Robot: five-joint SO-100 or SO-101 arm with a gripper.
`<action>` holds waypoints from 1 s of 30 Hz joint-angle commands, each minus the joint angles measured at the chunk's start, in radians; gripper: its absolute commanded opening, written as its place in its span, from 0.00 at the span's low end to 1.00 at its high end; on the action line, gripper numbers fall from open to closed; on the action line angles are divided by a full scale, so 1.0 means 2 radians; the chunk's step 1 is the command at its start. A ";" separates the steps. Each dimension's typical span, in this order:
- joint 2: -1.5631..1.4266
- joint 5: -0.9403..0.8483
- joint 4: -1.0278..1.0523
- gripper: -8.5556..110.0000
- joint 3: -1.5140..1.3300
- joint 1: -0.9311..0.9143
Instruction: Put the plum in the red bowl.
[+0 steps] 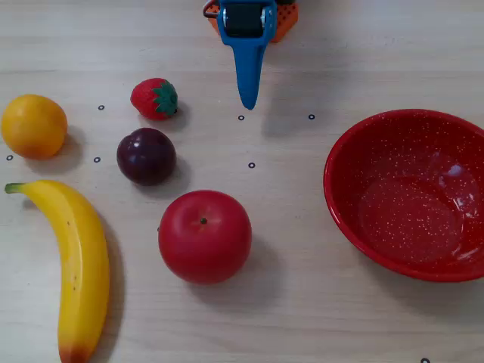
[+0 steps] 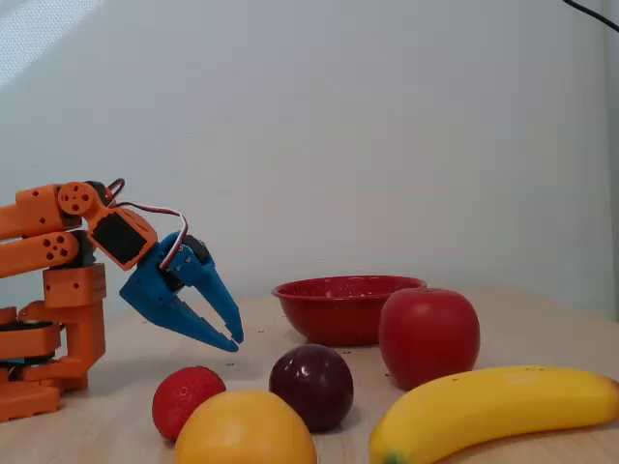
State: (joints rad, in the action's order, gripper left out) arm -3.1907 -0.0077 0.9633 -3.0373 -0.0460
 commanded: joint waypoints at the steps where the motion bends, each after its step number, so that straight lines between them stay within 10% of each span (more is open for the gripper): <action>1: -0.008 0.007 -0.017 0.07 -0.005 -0.005; 30: -0.008 -0.006 -0.017 0.07 -0.005 0.008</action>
State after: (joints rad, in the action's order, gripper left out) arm -3.1907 -0.0077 0.9633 -3.0373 -0.0460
